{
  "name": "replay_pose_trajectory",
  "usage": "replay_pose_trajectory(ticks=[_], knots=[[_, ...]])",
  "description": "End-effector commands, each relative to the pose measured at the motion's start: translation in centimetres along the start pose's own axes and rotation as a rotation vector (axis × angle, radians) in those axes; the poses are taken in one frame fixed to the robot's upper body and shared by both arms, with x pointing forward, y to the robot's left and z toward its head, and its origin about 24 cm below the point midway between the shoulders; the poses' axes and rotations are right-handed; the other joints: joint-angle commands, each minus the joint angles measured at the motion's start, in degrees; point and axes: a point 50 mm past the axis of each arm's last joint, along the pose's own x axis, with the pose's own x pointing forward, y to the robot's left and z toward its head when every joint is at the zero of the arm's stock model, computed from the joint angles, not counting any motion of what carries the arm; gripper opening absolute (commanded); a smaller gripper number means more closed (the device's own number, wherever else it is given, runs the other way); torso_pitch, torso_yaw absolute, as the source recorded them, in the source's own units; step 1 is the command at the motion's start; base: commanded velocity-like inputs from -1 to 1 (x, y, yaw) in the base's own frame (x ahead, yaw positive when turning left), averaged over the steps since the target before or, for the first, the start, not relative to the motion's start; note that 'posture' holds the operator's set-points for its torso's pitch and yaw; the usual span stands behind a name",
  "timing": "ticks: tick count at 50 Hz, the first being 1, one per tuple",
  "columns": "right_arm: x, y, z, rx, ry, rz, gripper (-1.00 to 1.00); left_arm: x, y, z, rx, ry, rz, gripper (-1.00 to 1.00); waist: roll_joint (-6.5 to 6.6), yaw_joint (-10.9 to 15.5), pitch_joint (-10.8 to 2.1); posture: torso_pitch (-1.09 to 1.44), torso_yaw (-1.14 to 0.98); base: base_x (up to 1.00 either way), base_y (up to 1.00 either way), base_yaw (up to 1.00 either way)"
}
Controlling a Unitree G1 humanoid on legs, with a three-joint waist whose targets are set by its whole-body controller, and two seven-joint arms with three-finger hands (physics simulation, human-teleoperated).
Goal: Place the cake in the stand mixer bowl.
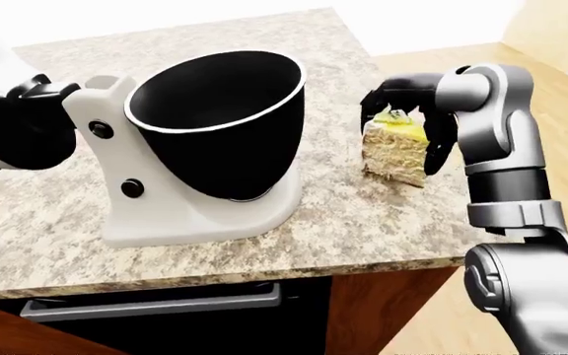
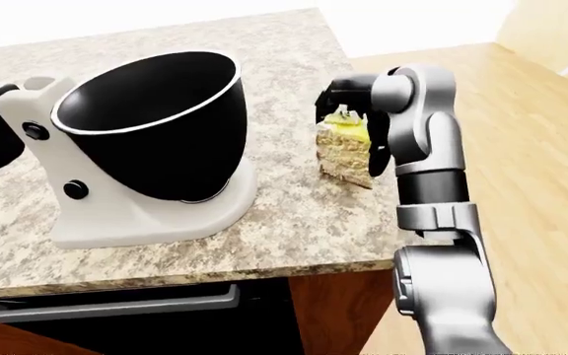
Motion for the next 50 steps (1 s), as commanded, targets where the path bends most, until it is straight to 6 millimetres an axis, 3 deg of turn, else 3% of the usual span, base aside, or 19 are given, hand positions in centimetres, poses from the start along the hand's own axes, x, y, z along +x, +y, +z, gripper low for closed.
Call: replay_pose_trajectory(ticks=[1,6,12,17,24,28,29,35,50], knots=[[-1.3,-2.1,0.1,-0.008,0.008,-0.058,-0.95,0.1,0.3,-0.2,0.016,0.033,0.025,1.00,-0.22,-0.05,-0.57,0.00,0.00,0.00,0.00,0.00],[-4.1,-6.7,0.1,0.026,0.009,-0.151,-0.93,0.0,0.4,-0.1,0.016,0.033,0.026,1.00,0.18,-0.15,-0.33,0.00,0.00,0.00,0.00,0.00],[-7.3,-11.7,1.6,0.080,-0.026,-0.272,-0.92,0.0,0.6,-0.1,0.016,0.037,0.030,1.00,0.89,-0.26,0.22,0.00,0.00,0.00,0.00,0.00],[-9.7,-14.9,2.2,0.119,-0.020,-0.374,-0.92,-0.1,0.9,0.0,0.013,0.038,0.039,1.00,1.15,-0.55,0.37,0.00,0.00,0.00,0.00,0.00],[-14.3,-18.8,6.1,0.196,-0.111,-0.486,-0.92,-0.1,0.8,0.0,0.014,0.040,0.038,1.00,1.50,-0.70,0.93,0.00,0.00,0.00,0.00,0.00],[-15.5,-19.7,8.2,0.209,-0.144,-0.520,-0.92,-0.2,1.0,0.4,0.009,0.039,0.042,1.00,1.81,-0.68,1.33,0.00,0.00,0.00,0.00,0.00],[-15.6,-19.9,8.9,0.299,-0.177,-0.526,-0.92,-0.3,1.0,0.5,0.010,0.038,0.042,1.00,1.84,-0.69,1.39,0.00,0.00,0.00,0.00,0.00],[-15.4,-19.9,12.2,0.251,-0.252,-0.536,-0.92,-0.4,0.8,0.7,0.007,0.040,0.038,1.00,1.83,-0.86,1.58,0.00,0.00,0.00,0.00,0.00],[-11.4,-17.5,19.0,0.296,-0.396,-0.469,-0.93,-0.4,1.3,0.8,-0.002,0.040,0.047,1.00,2.18,-0.42,1.42,0.00,0.00,0.00,0.00,0.00]])
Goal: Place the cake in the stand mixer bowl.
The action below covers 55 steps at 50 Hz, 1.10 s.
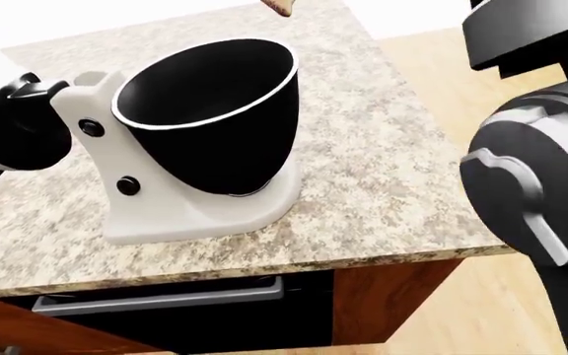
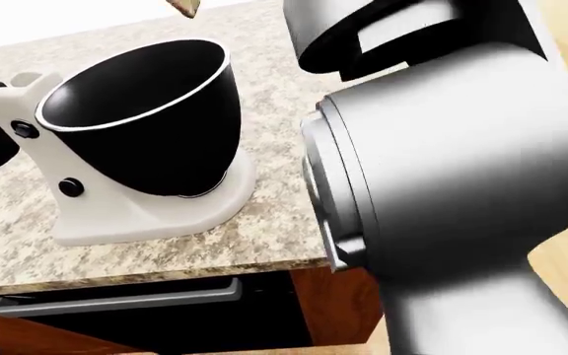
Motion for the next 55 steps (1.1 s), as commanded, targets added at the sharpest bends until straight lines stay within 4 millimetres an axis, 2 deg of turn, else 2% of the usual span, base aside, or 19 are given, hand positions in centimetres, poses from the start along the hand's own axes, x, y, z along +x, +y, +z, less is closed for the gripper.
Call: replay_pose_trajectory(ticks=[1,13,18,26,32,50,52,55], knots=[[-1.1,-1.0,2.3,-0.024,-0.076,-0.060,-0.93,0.1,0.1,0.2,0.005,0.003,0.006,1.00,-0.03,-0.23,-1.10,0.00,0.00,0.00,0.00,0.00],[-0.3,1.4,4.3,-0.047,-0.112,-0.014,-0.93,0.0,0.1,0.1,-0.001,0.005,0.005,1.00,0.14,-0.06,-1.17,0.00,0.00,0.00,0.00,0.00],[0.5,2.4,3.8,-0.048,-0.105,0.001,-0.92,0.1,0.1,-0.3,-0.002,0.009,0.005,1.00,0.20,-0.02,-1.21,0.00,0.00,0.00,0.00,0.00],[1.0,3.6,4.2,-0.040,-0.119,0.024,-0.93,0.2,0.1,-0.4,-0.005,0.013,0.006,1.00,0.34,0.03,-1.36,0.00,0.00,0.00,0.00,0.00],[0.9,3.8,4.5,-0.031,-0.127,0.029,-0.93,0.2,0.1,-0.5,-0.006,0.014,0.005,1.00,0.48,-0.04,-1.34,0.00,0.00,0.00,0.00,0.00],[1.7,4.9,3.5,-0.028,-0.113,0.029,-0.94,0.4,-0.1,-1.2,-0.007,0.026,0.000,1.00,0.36,0.04,-1.51,0.00,0.00,0.00,0.00,0.00],[1.7,4.8,3.5,-0.032,-0.107,0.021,-0.94,0.2,0.0,-0.6,-0.010,0.018,-0.002,1.00,0.41,0.05,-1.57,0.00,0.00,0.00,0.00,0.00],[2.0,5.1,3.2,-0.041,-0.102,0.026,-0.93,0.3,0.6,-1.0,-0.015,0.028,0.011,1.00,0.45,0.02,-1.52,0.00,0.00,0.00,0.00,0.00]])
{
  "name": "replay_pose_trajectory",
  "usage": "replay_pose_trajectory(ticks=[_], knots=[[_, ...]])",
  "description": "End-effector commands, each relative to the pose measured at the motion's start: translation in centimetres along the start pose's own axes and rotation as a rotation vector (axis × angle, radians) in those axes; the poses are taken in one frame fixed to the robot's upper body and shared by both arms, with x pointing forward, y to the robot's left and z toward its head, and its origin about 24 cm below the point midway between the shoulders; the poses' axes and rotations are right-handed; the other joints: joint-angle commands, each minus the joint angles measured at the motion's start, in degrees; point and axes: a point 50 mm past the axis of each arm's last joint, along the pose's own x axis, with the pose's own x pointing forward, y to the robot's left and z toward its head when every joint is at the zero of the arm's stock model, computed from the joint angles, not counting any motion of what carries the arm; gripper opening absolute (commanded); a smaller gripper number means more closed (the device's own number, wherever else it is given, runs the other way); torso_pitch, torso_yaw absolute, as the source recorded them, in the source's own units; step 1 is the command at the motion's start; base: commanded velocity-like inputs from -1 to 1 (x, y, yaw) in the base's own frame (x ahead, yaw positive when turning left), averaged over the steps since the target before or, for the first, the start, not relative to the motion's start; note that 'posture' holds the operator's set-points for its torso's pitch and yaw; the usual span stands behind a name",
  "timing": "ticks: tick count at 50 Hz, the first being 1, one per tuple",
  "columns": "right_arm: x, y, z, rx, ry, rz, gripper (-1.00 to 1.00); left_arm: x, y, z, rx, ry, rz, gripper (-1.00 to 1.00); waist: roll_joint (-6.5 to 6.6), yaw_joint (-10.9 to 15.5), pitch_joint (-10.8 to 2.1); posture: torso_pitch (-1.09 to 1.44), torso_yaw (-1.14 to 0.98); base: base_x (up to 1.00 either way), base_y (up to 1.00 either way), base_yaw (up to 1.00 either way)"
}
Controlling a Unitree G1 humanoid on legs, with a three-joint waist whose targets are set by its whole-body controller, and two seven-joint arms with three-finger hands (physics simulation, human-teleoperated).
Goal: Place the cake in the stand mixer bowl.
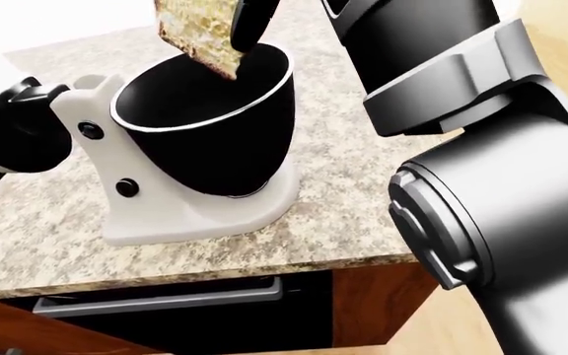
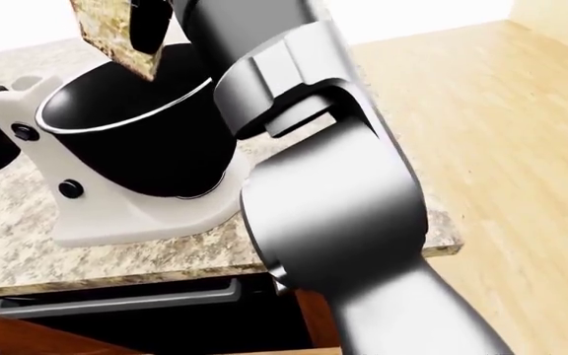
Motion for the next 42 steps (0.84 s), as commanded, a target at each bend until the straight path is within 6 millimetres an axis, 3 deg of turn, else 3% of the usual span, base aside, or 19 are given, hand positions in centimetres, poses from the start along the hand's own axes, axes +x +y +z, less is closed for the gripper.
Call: replay_pose_trajectory(ticks=[1,3,4,5,15,21,28,30,33,42], knots=[[-0.9,-1.3,1.3,-0.022,-0.050,-0.064,-0.90,0.1,0.3,-0.3,0.008,0.031,0.005,1.00,0.01,-0.13,-0.88,0.00,0.00,0.00,0.00,0.00],[-0.8,-1.3,1.1,-0.016,-0.049,-0.070,-0.93,0.2,0.1,-0.5,0.009,0.033,0.002,1.00,0.04,-0.13,-0.92,0.00,0.00,0.00,0.00,0.00],[-0.7,-1.2,1.0,-0.016,-0.046,-0.064,0.65,0.2,0.0,-0.6,0.009,0.035,0.002,1.00,0.04,-0.13,-0.96,0.00,0.00,0.00,0.00,0.00],[-0.7,-1.2,1.0,-0.014,-0.045,-0.069,1.00,0.3,0.0,-0.6,0.010,0.036,0.002,1.00,0.03,-0.12,-0.99,0.00,0.00,0.00,0.00,0.00],[-0.8,-1.6,0.4,0.004,-0.037,-0.075,1.00,0.3,0.3,-0.7,0.009,0.041,0.012,1.00,0.12,-0.07,-0.99,0.00,0.00,0.00,0.00,0.00],[-1.7,-3.9,-0.9,0.091,-0.042,-0.176,1.00,0.2,0.2,-0.6,0.012,0.042,0.013,1.00,0.07,-0.16,-1.23,0.00,0.00,0.00,0.00,0.00],[-4.1,-7.3,-6.0,0.240,-0.043,-0.334,1.00,0.3,-0.1,-0.5,0.037,0.035,0.006,1.00,-0.60,0.23,-1.11,0.00,0.00,0.00,0.00,0.00],[-5.0,-7.5,-9.3,0.292,-0.027,-0.378,1.00,0.3,-0.4,-0.7,0.036,0.038,0.001,1.00,-0.94,0.37,-1.10,0.00,0.00,0.00,0.00,0.00],[-6.5,-8.1,-12.1,0.365,-0.019,-0.487,1.00,0.3,-0.8,-1.0,0.052,0.041,-0.006,1.00,-1.56,0.62,-1.25,0.00,0.00,0.00,0.00,0.00],[-10.6,-10.8,-13.1,0.459,-0.093,-0.696,1.00,0.2,-1.6,0.8,0.053,-0.019,-0.042,1.00,-1.63,0.97,-1.14,0.00,0.00,0.00,0.00,0.00]])
